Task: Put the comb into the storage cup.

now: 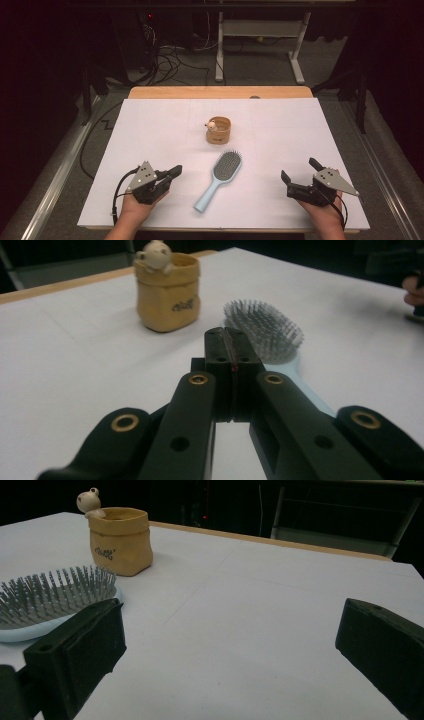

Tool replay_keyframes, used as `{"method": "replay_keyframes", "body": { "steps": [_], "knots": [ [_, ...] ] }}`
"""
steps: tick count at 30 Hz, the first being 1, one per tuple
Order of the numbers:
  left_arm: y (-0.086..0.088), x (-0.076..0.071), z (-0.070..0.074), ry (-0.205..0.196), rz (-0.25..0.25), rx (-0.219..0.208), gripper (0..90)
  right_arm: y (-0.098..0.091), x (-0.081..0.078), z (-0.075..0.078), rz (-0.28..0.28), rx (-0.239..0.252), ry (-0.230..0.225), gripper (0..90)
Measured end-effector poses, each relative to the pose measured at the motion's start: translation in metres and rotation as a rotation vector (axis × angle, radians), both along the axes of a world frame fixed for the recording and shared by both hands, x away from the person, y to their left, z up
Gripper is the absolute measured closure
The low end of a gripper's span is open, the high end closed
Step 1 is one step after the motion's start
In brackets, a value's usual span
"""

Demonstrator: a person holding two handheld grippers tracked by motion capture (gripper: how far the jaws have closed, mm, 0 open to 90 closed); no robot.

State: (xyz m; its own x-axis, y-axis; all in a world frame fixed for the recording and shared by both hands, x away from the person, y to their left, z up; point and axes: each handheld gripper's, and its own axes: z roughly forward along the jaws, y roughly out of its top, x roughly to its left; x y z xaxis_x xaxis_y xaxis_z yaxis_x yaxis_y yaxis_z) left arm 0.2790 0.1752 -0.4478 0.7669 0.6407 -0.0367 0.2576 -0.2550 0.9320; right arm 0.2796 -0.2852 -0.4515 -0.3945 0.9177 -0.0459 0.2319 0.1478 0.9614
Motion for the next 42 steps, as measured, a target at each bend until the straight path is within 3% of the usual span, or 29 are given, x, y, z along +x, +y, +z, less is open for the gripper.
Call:
{"method": "replay_keyframes", "body": {
  "steps": [7,14,22,26,30,42],
  "knots": [
    [-0.034,-0.011,-0.003,0.049,-0.087,0.069,90.0,0.000,0.000,0.000,0.001,0.001,0.001,0.5],
    [-0.061,-0.023,-0.009,0.066,-0.155,0.146,90.0,-0.001,0.000,0.000,-0.001,0.003,-0.001,0.5],
    [-0.084,-0.033,-0.018,0.088,-0.216,0.287,90.0,-0.001,0.000,-0.001,-0.005,0.004,0.002,0.5],
    [-0.089,-0.033,-0.022,0.110,-0.225,0.351,90.0,-0.001,0.000,-0.001,-0.005,0.004,0.004,0.5],
    [-0.090,-0.034,-0.023,0.106,-0.216,0.402,90.0,-0.001,0.000,-0.001,-0.007,0.006,0.006,0.5],
    [-0.068,-0.019,-0.022,0.138,-0.119,0.387,90.0,-0.001,0.000,-0.002,-0.008,0.017,0.013,0.5]
  ]
}}
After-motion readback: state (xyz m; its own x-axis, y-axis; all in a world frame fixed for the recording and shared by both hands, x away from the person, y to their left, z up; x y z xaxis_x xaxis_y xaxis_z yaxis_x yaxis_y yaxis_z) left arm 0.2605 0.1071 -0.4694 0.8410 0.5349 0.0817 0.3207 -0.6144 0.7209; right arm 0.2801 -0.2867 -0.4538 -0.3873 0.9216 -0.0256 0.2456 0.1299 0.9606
